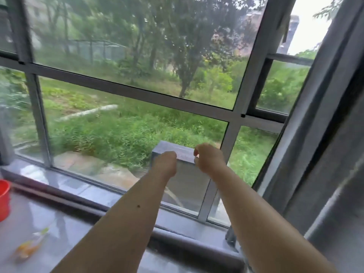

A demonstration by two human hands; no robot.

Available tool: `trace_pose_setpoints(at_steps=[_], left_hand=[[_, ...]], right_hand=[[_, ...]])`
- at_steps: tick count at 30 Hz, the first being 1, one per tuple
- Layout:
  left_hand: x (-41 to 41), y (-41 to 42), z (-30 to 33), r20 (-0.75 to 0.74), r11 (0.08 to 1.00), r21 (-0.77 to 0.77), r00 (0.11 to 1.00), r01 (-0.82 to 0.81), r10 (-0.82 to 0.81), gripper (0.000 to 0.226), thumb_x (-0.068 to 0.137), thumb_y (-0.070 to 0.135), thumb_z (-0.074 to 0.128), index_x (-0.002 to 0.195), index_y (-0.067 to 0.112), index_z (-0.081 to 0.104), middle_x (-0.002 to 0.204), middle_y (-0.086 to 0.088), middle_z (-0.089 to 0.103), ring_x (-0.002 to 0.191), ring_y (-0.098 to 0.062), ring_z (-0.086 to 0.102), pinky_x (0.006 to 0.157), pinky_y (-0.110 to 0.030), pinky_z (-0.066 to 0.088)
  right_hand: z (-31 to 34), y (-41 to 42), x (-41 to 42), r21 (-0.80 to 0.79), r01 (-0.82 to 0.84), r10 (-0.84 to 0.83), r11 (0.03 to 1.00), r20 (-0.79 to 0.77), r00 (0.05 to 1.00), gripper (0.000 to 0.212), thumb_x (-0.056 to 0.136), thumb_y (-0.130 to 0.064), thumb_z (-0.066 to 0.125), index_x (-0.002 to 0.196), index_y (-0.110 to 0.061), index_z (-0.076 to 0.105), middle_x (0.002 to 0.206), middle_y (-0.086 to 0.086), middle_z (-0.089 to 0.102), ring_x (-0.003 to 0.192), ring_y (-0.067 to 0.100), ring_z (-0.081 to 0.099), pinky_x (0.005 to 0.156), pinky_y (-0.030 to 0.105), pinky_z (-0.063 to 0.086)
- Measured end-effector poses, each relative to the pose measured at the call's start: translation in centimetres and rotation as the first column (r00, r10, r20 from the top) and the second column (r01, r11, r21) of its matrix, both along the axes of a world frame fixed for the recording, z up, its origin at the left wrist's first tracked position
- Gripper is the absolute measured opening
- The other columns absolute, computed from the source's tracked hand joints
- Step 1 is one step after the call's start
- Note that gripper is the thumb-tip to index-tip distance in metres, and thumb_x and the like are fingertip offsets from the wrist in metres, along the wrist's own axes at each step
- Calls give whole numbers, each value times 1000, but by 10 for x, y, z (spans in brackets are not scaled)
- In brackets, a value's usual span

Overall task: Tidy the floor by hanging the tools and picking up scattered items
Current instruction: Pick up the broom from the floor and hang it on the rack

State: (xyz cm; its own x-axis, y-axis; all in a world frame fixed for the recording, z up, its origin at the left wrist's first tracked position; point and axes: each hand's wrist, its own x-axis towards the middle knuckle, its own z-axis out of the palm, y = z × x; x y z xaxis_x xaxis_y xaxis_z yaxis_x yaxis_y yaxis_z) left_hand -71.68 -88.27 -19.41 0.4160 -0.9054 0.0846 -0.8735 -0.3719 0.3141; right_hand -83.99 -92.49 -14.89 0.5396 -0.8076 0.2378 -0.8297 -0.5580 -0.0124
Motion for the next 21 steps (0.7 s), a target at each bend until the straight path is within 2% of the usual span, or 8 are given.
trace_pose_setpoints(at_steps=[4, 8, 11, 15, 18, 21], left_hand=[[96, 54, -8, -3, 981, 77, 984, -178, 179, 29, 94, 9, 45, 122, 10, 54, 129, -11, 58, 118, -30, 58, 95, -39, 47], [182, 118, -17, 20, 931, 132, 940, -341, 341, 32, 97, 11, 42, 128, 12, 50, 134, -10, 54, 120, -30, 55, 94, -36, 46], [219, 152, -23, 4, 897, 117, 903, -427, 430, 36, 97, 13, 43, 133, 13, 46, 138, -7, 50, 124, -28, 53, 97, -34, 44], [254, 195, -41, -73, 844, 139, 845, -518, 530, 33, 95, 8, 42, 126, 12, 51, 130, -10, 56, 118, -30, 56, 98, -34, 45], [272, 225, -53, -45, 798, 171, 805, -577, 592, 30, 95, 8, 43, 123, 11, 51, 124, -12, 59, 114, -32, 58, 93, -36, 47], [296, 245, -66, -57, 751, 192, 757, -632, 651, 29, 94, 12, 46, 122, 10, 56, 126, -11, 59, 117, -32, 57, 96, -37, 46]], right_hand=[[-16, 25, 95, 9, -146, 147, 989, -18, 989, 29, 89, -7, 52, 112, -13, 67, 120, 12, 64, 112, 31, 61, 91, 33, 49], [-34, 64, 190, 56, -297, 298, 953, -17, 954, 28, 88, -8, 50, 109, -11, 69, 115, 14, 68, 107, 32, 65, 89, 36, 52], [-45, 91, 238, 77, -383, 386, 921, -21, 922, 28, 87, -9, 50, 107, -9, 69, 112, 15, 68, 105, 33, 66, 87, 37, 53], [-63, 122, 290, 100, -479, 485, 872, -42, 874, 27, 87, -10, 49, 107, -9, 68, 111, 15, 68, 104, 34, 65, 85, 34, 53], [-79, 142, 325, 115, -563, 571, 818, -46, 820, 29, 87, -9, 48, 109, -10, 66, 115, 13, 66, 106, 32, 64, 85, 32, 51], [-97, 160, 359, 160, -629, 642, 761, -52, 765, 30, 87, -10, 47, 110, -11, 66, 116, 11, 65, 107, 31, 63, 86, 31, 50]])
